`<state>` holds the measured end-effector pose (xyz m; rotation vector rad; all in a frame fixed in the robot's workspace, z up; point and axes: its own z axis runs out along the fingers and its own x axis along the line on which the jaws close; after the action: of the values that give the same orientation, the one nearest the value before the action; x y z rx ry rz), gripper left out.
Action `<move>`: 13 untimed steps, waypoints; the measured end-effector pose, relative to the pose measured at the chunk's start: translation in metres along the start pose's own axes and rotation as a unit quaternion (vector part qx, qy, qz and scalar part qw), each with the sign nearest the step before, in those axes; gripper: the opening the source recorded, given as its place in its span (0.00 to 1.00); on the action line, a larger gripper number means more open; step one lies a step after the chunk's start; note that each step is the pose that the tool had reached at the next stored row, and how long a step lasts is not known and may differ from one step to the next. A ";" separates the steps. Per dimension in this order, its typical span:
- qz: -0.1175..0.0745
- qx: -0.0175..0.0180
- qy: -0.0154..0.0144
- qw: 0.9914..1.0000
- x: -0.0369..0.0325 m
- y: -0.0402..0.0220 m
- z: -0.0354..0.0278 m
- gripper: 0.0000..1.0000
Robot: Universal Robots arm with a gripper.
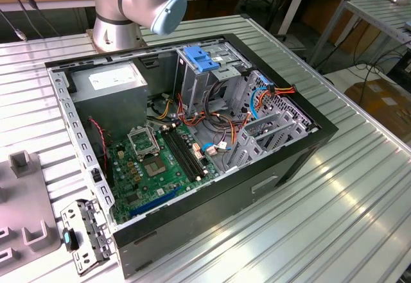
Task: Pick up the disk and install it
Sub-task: 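Pick up the disk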
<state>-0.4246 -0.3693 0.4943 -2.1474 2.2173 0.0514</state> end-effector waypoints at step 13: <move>0.000 0.000 0.000 1.000 0.0002 -0.0159 0.0002 0.37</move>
<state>-0.4087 -0.3700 0.4943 -2.1477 2.2178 0.0522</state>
